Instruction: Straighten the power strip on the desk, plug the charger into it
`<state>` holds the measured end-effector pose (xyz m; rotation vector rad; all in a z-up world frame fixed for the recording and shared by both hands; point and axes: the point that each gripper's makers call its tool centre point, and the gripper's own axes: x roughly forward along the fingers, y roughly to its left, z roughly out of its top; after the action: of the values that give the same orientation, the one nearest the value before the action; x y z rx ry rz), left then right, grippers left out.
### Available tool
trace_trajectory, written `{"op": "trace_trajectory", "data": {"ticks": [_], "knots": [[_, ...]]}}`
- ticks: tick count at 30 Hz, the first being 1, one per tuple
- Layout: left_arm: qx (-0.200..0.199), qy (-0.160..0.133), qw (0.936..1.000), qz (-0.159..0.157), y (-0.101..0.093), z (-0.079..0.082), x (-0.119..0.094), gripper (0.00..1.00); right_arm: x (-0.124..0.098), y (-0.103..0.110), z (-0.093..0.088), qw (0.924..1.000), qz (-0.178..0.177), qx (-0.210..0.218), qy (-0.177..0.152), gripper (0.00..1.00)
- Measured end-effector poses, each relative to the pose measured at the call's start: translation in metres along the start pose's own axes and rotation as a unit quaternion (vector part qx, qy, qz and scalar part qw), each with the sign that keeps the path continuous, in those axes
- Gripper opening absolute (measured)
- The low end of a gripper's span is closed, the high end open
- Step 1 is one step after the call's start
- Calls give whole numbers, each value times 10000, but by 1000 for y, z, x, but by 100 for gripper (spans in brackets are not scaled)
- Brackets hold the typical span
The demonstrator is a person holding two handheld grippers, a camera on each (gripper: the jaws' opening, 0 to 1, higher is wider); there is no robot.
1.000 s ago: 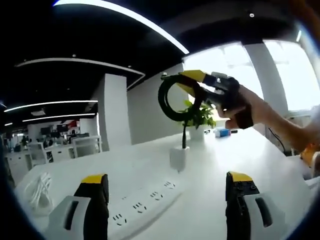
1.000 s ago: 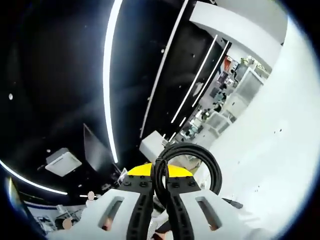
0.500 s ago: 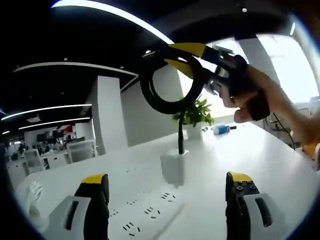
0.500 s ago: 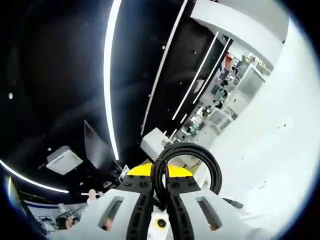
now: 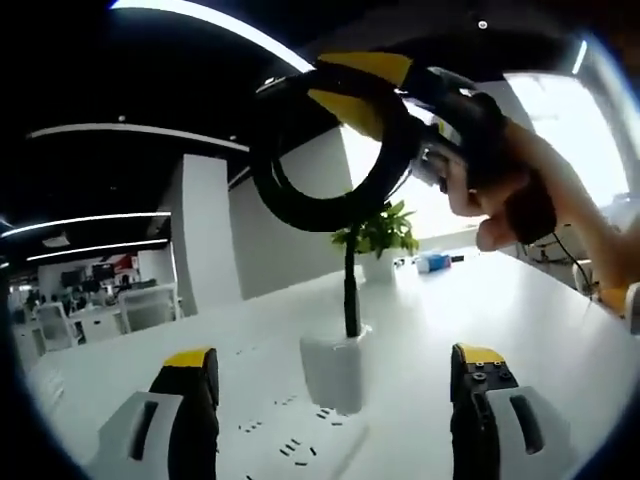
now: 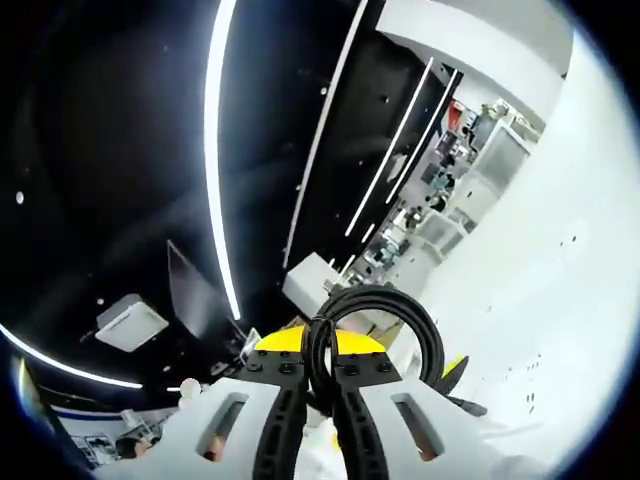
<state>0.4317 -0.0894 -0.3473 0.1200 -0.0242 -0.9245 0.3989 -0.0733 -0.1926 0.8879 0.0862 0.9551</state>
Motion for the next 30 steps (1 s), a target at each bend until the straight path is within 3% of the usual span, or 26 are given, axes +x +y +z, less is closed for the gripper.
{"op": "trace_trajectory", "data": {"ticks": [6, 13, 21, 25, 30], "knots": [[-126, -143, 9990, -396, -4, 11, 8, 95, 0, -1, -3, 10000, -24, 22, 65, 6], [-182, 33, 9969, -768, -6, 7, 13, 90, -2, 1, 2, 10000, -8, 6, 16, 6], [-263, -98, 9943, -1032, -10, 13, 17, 69, -3, 1, 2, 10000, -7, 14, -4, 6], [-324, 23, 9940, -1047, -8, 10, 18, 57, -3, -1, 1, 10000, -23, 35, 15, 6], [-335, 169, 9930, -1119, -9, 3, 17, 54, -3, -3, 2, 10000, -39, 53, 18, 6]]}}
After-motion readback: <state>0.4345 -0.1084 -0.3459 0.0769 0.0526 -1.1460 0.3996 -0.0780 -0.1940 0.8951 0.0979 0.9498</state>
